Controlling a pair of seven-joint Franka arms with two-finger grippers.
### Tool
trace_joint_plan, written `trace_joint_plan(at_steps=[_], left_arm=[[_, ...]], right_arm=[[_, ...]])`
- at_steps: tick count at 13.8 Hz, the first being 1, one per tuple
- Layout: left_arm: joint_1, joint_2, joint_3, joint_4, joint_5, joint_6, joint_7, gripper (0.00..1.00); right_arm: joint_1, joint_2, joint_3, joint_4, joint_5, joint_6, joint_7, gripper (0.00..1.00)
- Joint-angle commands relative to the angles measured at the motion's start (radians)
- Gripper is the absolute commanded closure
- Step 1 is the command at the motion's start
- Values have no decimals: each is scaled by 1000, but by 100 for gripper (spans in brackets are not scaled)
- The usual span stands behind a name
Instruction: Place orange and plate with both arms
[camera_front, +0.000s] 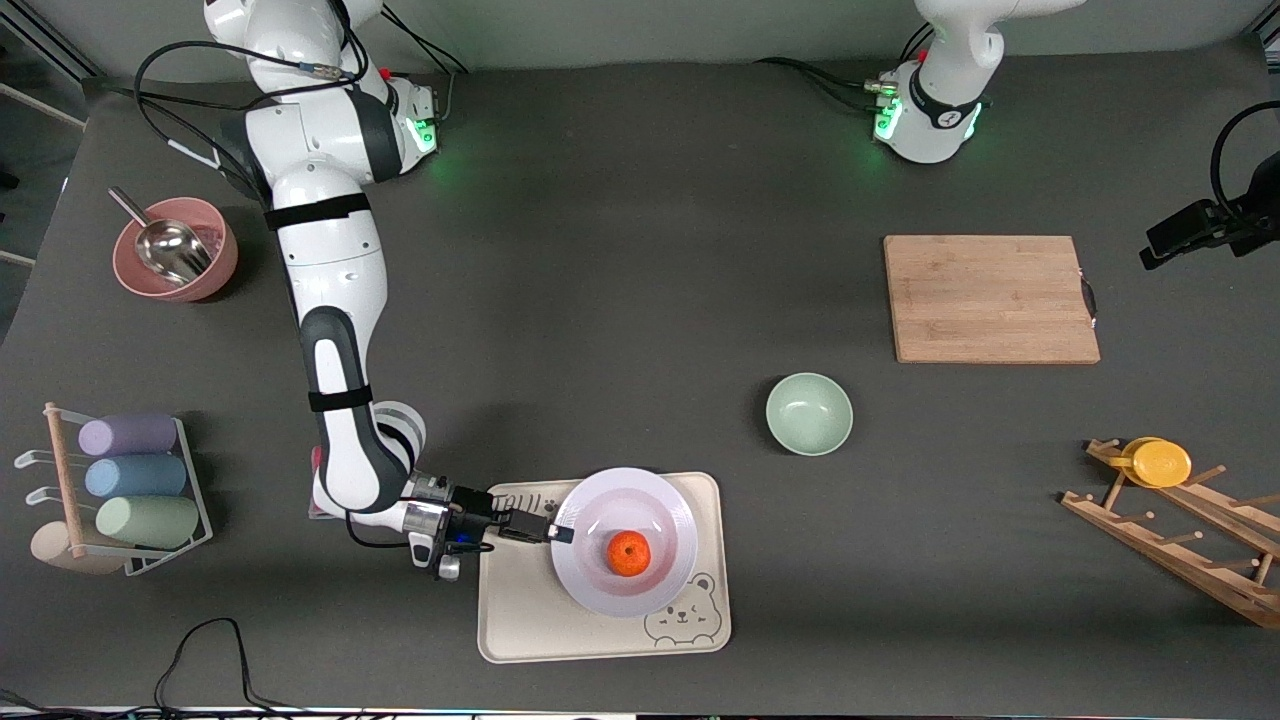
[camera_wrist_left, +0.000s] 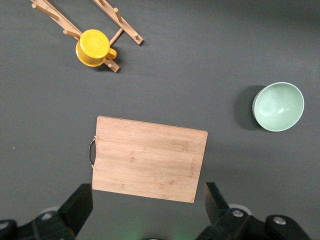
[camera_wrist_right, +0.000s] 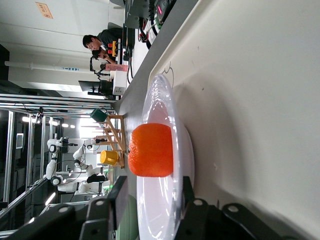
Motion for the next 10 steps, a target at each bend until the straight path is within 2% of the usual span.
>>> trace_joint_plan(at_steps=[1,2,4,8,10], left_arm=[[-2,-12,-3,8,19,-15,-2,0],[-2,-10,-3,8,20,-13,-2,0],[-2,-10,-3,6,20,-11,-2,0],[0,-10,-3,6,20,-15,-2,0],[0,-10,-3,6,20,-16,0,0]], right_arm=[[-6,4,1,13,-4,-1,-4,37],[-6,4,1,13,-4,-1,-5,24],[-7,1,0,13,-30,-3,-2,24],[-10,-42,-56,11,-160,-16,103,24],[-30,-75,-65,11,-246,-71,183,22]])
